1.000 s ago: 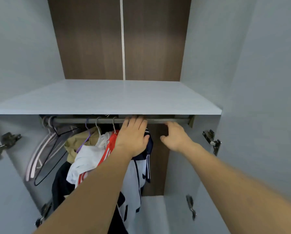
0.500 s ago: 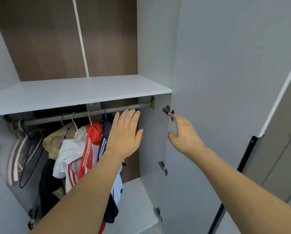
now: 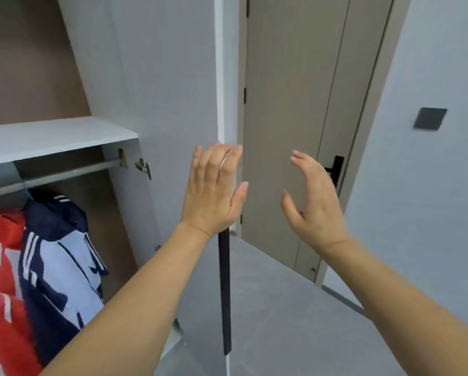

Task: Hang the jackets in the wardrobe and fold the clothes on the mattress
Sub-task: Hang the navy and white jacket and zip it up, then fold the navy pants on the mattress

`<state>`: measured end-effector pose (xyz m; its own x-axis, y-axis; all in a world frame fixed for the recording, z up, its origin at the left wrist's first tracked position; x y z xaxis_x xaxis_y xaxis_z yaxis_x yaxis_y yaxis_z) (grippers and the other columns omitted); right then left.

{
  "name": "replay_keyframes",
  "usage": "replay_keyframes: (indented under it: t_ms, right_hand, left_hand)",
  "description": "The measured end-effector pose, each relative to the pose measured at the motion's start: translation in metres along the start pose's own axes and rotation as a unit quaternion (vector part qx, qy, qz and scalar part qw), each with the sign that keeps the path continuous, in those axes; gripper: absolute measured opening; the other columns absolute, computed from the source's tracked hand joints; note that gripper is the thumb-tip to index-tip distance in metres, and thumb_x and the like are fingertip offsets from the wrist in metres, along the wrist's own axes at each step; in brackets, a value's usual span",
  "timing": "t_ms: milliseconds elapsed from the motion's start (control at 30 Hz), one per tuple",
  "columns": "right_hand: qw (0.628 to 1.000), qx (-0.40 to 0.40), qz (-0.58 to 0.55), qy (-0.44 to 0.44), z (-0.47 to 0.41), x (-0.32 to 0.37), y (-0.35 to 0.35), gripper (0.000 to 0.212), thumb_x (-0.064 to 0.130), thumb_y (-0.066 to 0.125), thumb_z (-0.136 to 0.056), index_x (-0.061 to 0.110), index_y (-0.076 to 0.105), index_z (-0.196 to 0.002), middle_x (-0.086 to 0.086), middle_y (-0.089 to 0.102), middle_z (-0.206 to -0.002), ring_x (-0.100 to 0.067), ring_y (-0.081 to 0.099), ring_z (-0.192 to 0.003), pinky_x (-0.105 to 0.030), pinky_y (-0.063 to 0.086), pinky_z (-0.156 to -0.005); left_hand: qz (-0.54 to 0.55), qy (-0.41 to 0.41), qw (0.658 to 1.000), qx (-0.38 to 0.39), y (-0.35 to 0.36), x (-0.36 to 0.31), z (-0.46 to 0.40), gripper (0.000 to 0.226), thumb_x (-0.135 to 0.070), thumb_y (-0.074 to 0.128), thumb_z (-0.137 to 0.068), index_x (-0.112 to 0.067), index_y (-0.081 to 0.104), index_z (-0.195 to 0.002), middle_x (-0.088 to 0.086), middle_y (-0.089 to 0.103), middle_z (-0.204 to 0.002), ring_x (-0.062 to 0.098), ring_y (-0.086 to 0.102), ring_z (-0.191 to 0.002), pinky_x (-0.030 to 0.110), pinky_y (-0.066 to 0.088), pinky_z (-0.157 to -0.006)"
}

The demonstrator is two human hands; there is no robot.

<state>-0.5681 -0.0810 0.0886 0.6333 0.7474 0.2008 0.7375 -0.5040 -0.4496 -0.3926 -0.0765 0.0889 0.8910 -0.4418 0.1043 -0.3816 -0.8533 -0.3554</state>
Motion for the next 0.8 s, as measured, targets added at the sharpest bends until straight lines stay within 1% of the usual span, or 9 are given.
replay_keyframes:
  t_ms: [100,200,333,400,467,600,733,800]
  right_hand:
    - [0.997,0.003,0.037,0.071,0.028,-0.057,-0.046,0.056,0.006,0.063,-0.088,0.002,0.044,-0.140,-0.009,0.045,-0.146,-0.023,0.041,-0.138,-0.035,0.030,-0.116]
    - [0.986,0.010,0.081,0.146,0.059,-0.115,-0.088,0.056,0.007,0.062,-0.088,0.006,0.042,-0.141,-0.008,0.046,-0.145,-0.021,0.041,-0.135,-0.026,0.027,-0.114]
    - [0.961,0.000,0.143,0.236,0.105,-0.192,-0.145,0.055,0.010,0.060,-0.090,0.011,0.041,-0.141,-0.003,0.047,-0.143,-0.016,0.041,-0.132,-0.023,0.026,-0.109]
    - [0.945,-0.014,0.178,0.273,0.131,-0.227,-0.177,0.055,0.010,0.059,-0.090,0.011,0.041,-0.141,-0.003,0.048,-0.142,-0.014,0.040,-0.130,-0.018,0.024,-0.107]
    - [0.924,-0.033,0.211,0.317,0.156,-0.260,-0.211,0.054,0.009,0.059,-0.089,0.009,0.042,-0.141,-0.003,0.049,-0.140,-0.015,0.042,-0.128,-0.016,0.024,-0.105]
    - [0.872,-0.058,0.277,0.400,0.211,-0.305,-0.281,0.054,0.010,0.058,-0.091,0.009,0.041,-0.142,-0.004,0.049,-0.141,-0.017,0.042,-0.129,-0.020,0.026,-0.105]
    - [0.816,-0.091,0.331,0.466,0.280,-0.326,-0.359,0.053,0.009,0.056,-0.092,0.007,0.040,-0.143,-0.007,0.048,-0.141,-0.016,0.040,-0.130,-0.017,0.023,-0.106]
    - [0.780,-0.104,0.355,0.505,0.318,-0.334,-0.402,0.054,0.009,0.057,-0.091,0.007,0.041,-0.143,-0.008,0.048,-0.142,-0.019,0.042,-0.131,-0.019,0.025,-0.107]
  left_hand:
    - [0.055,0.025,0.998,0.021,0.049,-0.060,-0.013,0.061,-0.028,0.053,-0.094,-0.008,0.032,-0.147,0.009,0.033,-0.145,0.035,0.036,-0.138,0.055,0.014,-0.121]
    - [0.099,0.038,0.993,0.052,0.105,-0.115,-0.026,0.063,-0.029,0.054,-0.093,-0.008,0.032,-0.148,0.010,0.034,-0.146,0.035,0.036,-0.139,0.056,0.016,-0.121]
    - [0.149,0.075,0.980,0.110,0.187,-0.192,-0.042,0.061,-0.031,0.052,-0.094,-0.007,0.036,-0.147,0.015,0.043,-0.145,0.034,0.037,-0.138,0.056,0.017,-0.120]
    - [0.184,0.091,0.969,0.140,0.229,-0.233,-0.049,0.060,-0.033,0.049,-0.094,-0.006,0.037,-0.147,0.015,0.043,-0.145,0.033,0.036,-0.137,0.055,0.015,-0.121]
    - [0.230,0.107,0.952,0.169,0.268,-0.278,-0.056,0.060,-0.033,0.048,-0.095,-0.006,0.037,-0.147,0.014,0.041,-0.146,0.032,0.036,-0.138,0.055,0.013,-0.122]
    - [0.316,0.168,0.910,0.209,0.330,-0.384,-0.065,0.060,-0.031,0.051,-0.096,-0.005,0.038,-0.148,0.014,0.041,-0.145,0.032,0.037,-0.138,0.056,0.012,-0.122]
    - [0.391,0.229,0.862,0.225,0.365,-0.508,-0.070,0.060,-0.029,0.057,-0.094,-0.005,0.040,-0.147,0.015,0.042,-0.145,0.033,0.038,-0.137,0.056,0.014,-0.121]
    - [0.421,0.258,0.837,0.238,0.375,-0.573,-0.069,0.061,-0.029,0.058,-0.094,-0.005,0.040,-0.147,0.015,0.042,-0.146,0.033,0.037,-0.138,0.055,0.014,-0.121]
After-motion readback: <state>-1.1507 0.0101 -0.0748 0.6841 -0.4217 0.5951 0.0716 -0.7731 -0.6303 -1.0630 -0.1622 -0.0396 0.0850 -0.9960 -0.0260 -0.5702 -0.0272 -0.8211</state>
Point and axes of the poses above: each hand's wrist, its own z-axis away from the middle knuckle, its own y-axis out of the palm, x = y × z, the point moved 8 cm from there along -z, towards the middle knuckle
